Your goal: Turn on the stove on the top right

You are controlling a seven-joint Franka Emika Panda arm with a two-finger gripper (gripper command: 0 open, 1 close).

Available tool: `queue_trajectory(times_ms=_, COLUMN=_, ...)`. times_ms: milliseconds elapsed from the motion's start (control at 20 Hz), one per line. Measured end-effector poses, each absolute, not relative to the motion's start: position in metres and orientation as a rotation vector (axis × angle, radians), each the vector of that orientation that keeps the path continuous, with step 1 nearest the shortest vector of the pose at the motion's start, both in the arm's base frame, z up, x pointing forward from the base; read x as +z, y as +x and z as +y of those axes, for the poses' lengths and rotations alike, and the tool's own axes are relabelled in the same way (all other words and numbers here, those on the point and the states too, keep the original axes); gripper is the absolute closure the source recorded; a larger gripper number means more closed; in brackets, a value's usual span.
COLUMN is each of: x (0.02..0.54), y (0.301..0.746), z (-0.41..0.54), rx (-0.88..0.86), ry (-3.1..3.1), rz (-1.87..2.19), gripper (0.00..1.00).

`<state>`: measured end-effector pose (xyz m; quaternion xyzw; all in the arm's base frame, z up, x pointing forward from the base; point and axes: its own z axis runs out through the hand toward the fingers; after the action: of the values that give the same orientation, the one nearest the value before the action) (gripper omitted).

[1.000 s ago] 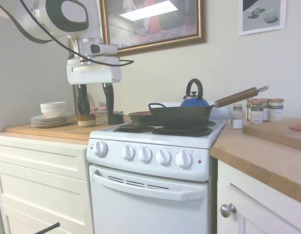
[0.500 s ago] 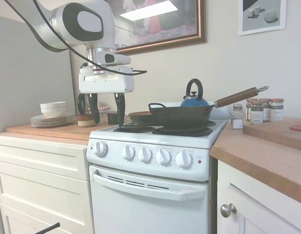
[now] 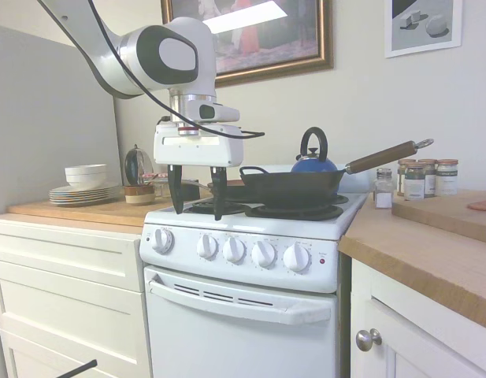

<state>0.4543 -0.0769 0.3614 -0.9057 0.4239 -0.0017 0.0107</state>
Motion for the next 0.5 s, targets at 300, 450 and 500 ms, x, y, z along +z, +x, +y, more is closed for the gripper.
queue_trajectory(times_ms=300, x=0.354, y=0.459, z=-0.089, rx=-0.009, ry=-2.831, rz=1.341, gripper=1.00)
queue_trajectory(times_ms=450, x=0.355, y=0.459, z=-0.094, rx=-0.020, ry=-2.833, rz=1.346, gripper=1.00)
queue_trajectory(times_ms=500, x=0.355, y=0.459, z=-0.096, rx=-0.027, ry=-2.835, rz=1.349, gripper=1.00)
